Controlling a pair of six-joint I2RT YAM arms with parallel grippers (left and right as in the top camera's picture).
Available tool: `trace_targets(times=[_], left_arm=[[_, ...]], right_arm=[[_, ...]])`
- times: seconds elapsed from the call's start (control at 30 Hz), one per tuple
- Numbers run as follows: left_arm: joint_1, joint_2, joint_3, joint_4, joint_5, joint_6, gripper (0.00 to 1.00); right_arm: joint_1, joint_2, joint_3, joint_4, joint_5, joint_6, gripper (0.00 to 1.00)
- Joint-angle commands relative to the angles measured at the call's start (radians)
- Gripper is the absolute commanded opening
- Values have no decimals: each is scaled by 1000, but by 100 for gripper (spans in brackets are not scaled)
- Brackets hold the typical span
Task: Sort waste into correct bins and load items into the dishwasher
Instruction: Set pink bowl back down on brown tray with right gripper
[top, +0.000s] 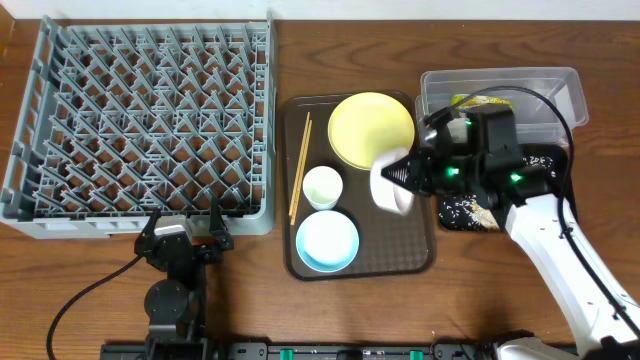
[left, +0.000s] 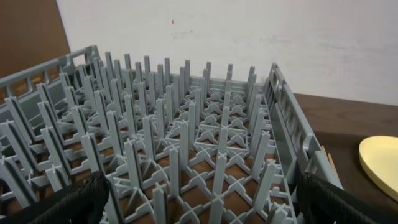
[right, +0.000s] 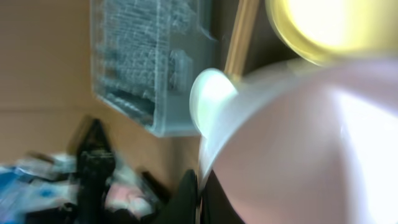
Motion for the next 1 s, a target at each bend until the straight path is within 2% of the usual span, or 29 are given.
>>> trace_targets(times=[0.0,0.13,0.3,0.87,0.97], left_arm=[[2,0,-20,-38,-5,18,97],[2,0,-20,-38,-5,18,97],[2,0,-20,-38,-5,18,97],[2,0,-20,-38,-5,18,97],[2,0,-20,-38,-5,18,97]], right_arm=[[65,-10,158,-155,275,-217,1],[146,-3,258,-292,474,-271,1],[239,35,268,-334,596,-277,1],[373,369,268,-343,650,-288,1],[373,393,268,-342,647,-288,5]])
